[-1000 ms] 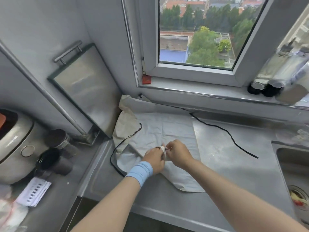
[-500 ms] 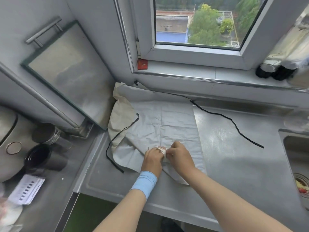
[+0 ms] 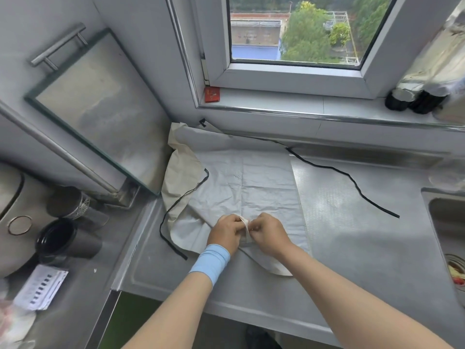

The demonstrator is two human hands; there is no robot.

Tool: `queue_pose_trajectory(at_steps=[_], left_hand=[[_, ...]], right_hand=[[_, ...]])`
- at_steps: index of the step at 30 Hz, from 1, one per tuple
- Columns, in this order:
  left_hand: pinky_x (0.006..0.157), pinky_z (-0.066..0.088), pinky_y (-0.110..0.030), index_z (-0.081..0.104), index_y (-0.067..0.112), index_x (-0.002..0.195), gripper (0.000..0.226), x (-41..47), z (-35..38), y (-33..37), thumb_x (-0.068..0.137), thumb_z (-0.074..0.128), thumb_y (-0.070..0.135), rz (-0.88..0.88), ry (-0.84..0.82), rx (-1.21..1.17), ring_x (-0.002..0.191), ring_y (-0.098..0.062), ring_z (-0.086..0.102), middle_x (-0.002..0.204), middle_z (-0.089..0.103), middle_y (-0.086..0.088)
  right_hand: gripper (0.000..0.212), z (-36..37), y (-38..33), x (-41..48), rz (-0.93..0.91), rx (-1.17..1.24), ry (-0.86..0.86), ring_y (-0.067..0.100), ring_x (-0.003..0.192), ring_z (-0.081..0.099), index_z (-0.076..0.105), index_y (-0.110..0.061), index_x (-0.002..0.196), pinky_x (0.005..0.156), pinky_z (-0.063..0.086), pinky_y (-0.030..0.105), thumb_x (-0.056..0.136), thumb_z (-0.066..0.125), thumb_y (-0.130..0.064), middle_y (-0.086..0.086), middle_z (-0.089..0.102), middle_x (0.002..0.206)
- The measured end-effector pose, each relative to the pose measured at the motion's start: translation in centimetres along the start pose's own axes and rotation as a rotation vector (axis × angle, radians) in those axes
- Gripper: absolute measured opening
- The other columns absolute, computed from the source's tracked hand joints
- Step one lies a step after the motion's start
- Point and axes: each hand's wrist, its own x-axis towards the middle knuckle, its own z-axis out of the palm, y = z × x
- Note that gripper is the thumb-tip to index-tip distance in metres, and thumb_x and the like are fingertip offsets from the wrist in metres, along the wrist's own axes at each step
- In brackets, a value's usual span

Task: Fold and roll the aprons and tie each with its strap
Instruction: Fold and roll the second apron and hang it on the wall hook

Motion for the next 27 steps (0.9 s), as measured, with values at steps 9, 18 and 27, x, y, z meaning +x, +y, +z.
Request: queue_pose_trajectory(at_steps=[9, 18, 27], left_hand=[[0.079, 0.045, -0.015, 0.075, 0.016, 0.081, 0.003, 0.6, -1.0, -0.4, 0.078, 0.073, 0.015, -0.114, -0.007, -0.219, 0.085, -0.011, 0.062, 0.089, 0.069, 0.005], [0.070, 0.040, -0.003, 0.069, 0.017, 0.082, 0.002, 0.4, -0.9, -0.1, 0.083, 0.068, 0.019, -0.378, 0.025, -0.430, 0.082, -0.010, 0.061, 0.085, 0.068, 0.006], [0.098, 0.038, -0.022, 0.064, 0.019, 0.110, 0.032, 0.3, -0.9, -1.2, 0.081, 0.073, 0.027, -0.297, 0.002, -0.226, 0.107, -0.016, 0.048, 0.113, 0.057, 0.001]], right_hand=[[0.020, -0.6, -0.2, 0.3, 0.056, 0.027, -0.027, 0.002, 0.072, 0.060, 0.067, -0.030, 0.069, 0.062, 0.044, 0.018, 0.080, 0.072, -0.046, -0.013, 0.066, 0.072], [0.034, 1.1, -0.2, 0.2, -0.080, -0.104, 0.113, 0.017, 0.087, 0.057, 0.063, -0.029, 0.111, 0.069, 0.047, 0.031, 0.082, 0.059, -0.013, -0.004, 0.051, 0.112], [0.016, 0.8, -0.2, 1.0, -0.092, -0.249, 0.172, 0.016, 0.093, 0.049, 0.064, -0.025, 0.084, 0.064, 0.043, 0.034, 0.088, 0.067, -0.040, -0.012, 0.060, 0.086]])
